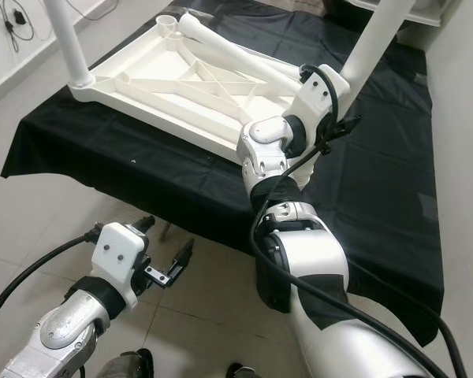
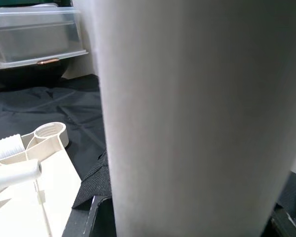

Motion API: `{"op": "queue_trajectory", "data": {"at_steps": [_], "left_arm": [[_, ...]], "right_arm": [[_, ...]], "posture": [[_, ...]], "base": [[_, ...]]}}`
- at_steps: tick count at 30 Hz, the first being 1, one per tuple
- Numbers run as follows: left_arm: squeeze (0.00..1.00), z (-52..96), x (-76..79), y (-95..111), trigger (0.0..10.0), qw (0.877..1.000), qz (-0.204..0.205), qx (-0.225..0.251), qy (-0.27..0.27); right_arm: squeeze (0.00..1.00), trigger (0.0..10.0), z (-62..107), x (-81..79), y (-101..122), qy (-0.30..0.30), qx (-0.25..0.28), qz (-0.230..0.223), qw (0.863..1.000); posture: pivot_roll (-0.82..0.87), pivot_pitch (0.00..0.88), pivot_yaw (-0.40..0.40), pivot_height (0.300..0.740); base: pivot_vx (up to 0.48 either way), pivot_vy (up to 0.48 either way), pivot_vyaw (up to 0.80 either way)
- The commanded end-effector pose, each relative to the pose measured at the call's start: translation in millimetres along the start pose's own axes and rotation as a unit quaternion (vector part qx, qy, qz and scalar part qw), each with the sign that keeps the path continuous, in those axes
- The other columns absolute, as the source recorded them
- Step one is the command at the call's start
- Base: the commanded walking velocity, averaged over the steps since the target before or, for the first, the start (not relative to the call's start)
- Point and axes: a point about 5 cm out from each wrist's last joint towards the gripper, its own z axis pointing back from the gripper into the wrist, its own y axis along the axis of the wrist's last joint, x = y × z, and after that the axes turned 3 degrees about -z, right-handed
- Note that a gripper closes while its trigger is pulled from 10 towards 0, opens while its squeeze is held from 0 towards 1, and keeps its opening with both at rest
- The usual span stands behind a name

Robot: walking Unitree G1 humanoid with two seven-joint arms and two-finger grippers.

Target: Building children table

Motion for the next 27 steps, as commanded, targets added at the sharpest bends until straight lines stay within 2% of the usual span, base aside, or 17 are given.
{"op": "queue_trajectory", "data": {"at_steps": [1, 4, 21, 22, 23, 27], "left_arm": [[0.00, 1.5, 8.0, 0.4, 10.0, 1.000, 0.006, 0.008, -0.028], [0.00, 2.6, 18.8, 7.7, 10.0, 0.997, 0.010, 0.037, -0.074], [0.00, 0.3, 16.5, 5.9, 10.0, 0.997, 0.007, 0.038, -0.071], [0.00, 0.1, 16.4, 5.5, 10.0, 0.997, 0.007, 0.039, -0.071], [0.00, 0.0, 16.5, 5.0, 10.0, 0.997, 0.008, 0.039, -0.072], [0.00, 0.7, 16.3, 3.4, 10.0, 0.997, 0.008, 0.037, -0.071]], "right_arm": [[0.00, 10.0, -10.5, 26.1, -38.5, -0.065, -0.045, 0.082, 0.994], [0.00, 10.0, -6.7, 23.7, -41.2, -0.052, -0.060, 0.069, 0.995], [0.00, 10.0, 6.5, 14.8, -48.2, 0.007, -0.082, 0.064, 0.995], [0.38, 10.0, 7.7, 14.5, -49.3, 0.009, -0.085, 0.064, 0.994], [1.00, 10.0, 8.8, 14.1, -50.1, 0.013, -0.086, 0.064, 0.994], [1.00, 10.0, 12.0, 12.2, -50.9, 0.024, -0.086, 0.060, 0.994]], "posture": [[0.17, 0.221, -0.089, 0.740], [0.16, 0.215, -0.087, 0.740], [0.15, 0.202, -0.083, 0.740], [0.15, 0.202, -0.084, 0.740], [0.15, 0.203, -0.086, 0.740], [0.15, 0.203, -0.085, 0.740]], "base": [[0.000, 0.000, 0.00], [0.000, 0.000, 0.00], [0.000, 0.000, 0.00], [0.000, 0.000, 0.00], [0.000, 0.000, 0.00], [0.000, 0.000, 0.00]]}}
